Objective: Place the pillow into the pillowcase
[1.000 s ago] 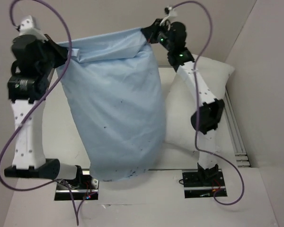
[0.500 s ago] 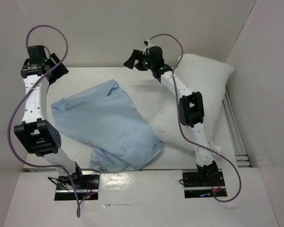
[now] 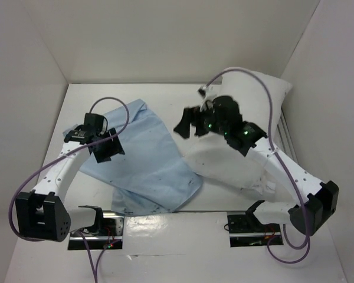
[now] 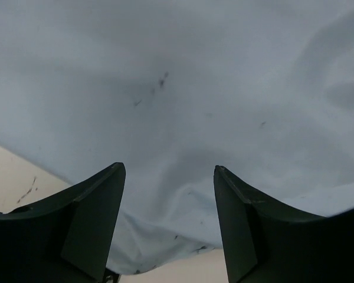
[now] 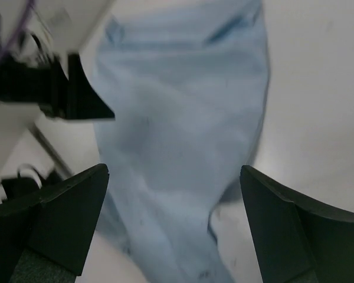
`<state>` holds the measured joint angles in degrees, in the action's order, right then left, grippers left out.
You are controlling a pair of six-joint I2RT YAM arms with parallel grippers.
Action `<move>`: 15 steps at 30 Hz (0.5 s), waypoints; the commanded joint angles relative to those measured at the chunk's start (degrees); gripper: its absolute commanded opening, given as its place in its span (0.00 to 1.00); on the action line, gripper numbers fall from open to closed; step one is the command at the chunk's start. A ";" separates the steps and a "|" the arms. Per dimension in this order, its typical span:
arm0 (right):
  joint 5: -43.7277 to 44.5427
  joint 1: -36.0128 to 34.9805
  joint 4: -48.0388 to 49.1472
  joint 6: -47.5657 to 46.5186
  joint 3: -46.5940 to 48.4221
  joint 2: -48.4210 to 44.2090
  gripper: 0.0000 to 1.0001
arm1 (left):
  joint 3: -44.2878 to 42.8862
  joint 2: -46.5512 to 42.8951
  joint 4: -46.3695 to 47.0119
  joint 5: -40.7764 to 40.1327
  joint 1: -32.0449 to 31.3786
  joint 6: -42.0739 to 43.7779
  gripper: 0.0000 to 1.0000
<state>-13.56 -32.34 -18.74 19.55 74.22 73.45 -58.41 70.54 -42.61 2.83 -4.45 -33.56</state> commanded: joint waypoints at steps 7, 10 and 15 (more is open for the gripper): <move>10.49 -14.59 -14.14 11.46 -22.87 -7.00 1.00 | 12.26 1.43 8.15 -2.49 5.58 -9.94 0.74; 10.49 -16.43 -8.96 12.88 -27.27 -5.79 1.00 | 12.79 5.82 10.70 0.86 8.66 -10.47 0.73; 10.49 -16.44 -0.25 11.39 -27.99 4.74 0.98 | 10.62 13.81 14.57 1.29 13.13 -11.01 0.37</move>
<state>-4.71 -48.36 -27.27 30.63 46.15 73.14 -45.80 81.17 -32.18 2.52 6.46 -43.83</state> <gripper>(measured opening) 0.990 0.446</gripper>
